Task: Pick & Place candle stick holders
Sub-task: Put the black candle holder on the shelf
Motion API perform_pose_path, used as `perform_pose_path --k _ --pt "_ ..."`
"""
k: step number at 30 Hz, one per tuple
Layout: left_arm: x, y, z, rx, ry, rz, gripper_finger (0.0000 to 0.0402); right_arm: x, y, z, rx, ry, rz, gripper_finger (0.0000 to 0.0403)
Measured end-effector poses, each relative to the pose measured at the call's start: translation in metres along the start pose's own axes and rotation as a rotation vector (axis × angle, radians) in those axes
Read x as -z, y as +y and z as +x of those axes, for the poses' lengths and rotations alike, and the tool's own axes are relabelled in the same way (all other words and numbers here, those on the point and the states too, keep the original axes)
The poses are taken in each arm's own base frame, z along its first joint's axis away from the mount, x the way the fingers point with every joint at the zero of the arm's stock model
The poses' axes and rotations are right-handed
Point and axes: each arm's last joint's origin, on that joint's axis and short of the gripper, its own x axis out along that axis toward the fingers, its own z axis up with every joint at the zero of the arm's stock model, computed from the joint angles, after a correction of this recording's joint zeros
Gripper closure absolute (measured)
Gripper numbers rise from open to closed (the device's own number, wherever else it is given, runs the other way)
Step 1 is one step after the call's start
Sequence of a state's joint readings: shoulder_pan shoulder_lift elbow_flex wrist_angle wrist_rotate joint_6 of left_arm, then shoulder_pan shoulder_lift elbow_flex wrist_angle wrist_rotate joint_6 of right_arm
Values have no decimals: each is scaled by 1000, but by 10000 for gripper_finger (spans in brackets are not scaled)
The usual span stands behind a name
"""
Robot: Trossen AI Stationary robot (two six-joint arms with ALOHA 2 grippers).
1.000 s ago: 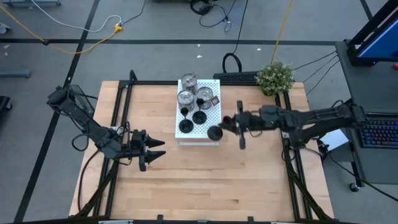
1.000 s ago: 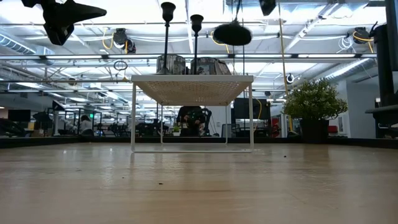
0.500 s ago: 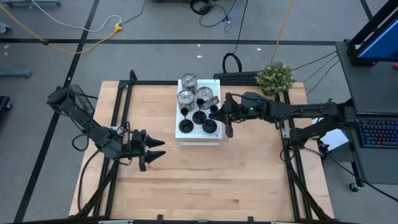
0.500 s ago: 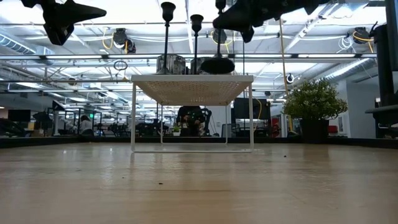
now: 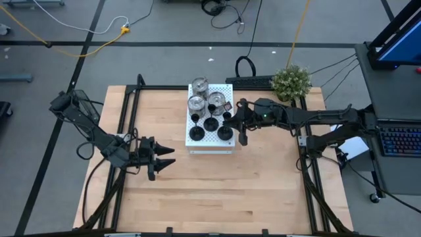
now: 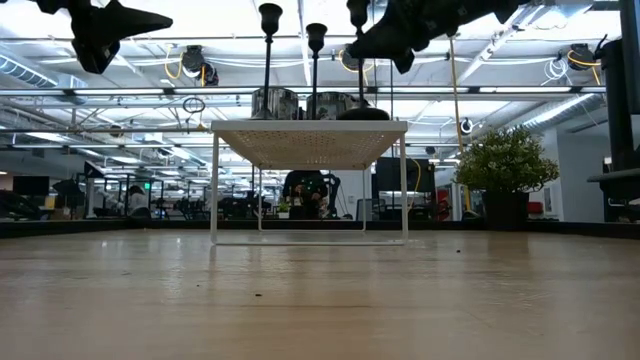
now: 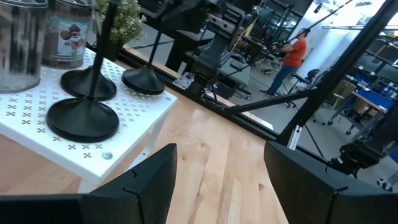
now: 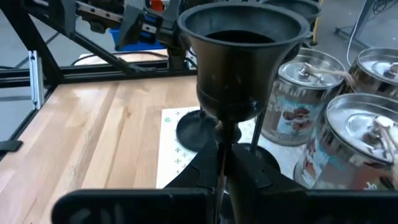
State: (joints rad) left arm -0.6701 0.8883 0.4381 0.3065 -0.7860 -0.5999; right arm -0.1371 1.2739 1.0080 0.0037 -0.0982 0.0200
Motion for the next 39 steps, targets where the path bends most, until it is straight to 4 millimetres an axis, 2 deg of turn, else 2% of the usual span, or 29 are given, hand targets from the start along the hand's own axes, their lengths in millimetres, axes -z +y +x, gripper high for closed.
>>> perform_pose_path --k 19,33,39 --pt "-3 6 5 -40 -16 0 153 6 0 9 -8 26 24 394" --pt "-2 6 5 -44 -8 5 153 6 -1 9 -3 28 54 346" --pt "-2 6 5 -44 -7 9 153 5 0 8 -6 25 56 305"
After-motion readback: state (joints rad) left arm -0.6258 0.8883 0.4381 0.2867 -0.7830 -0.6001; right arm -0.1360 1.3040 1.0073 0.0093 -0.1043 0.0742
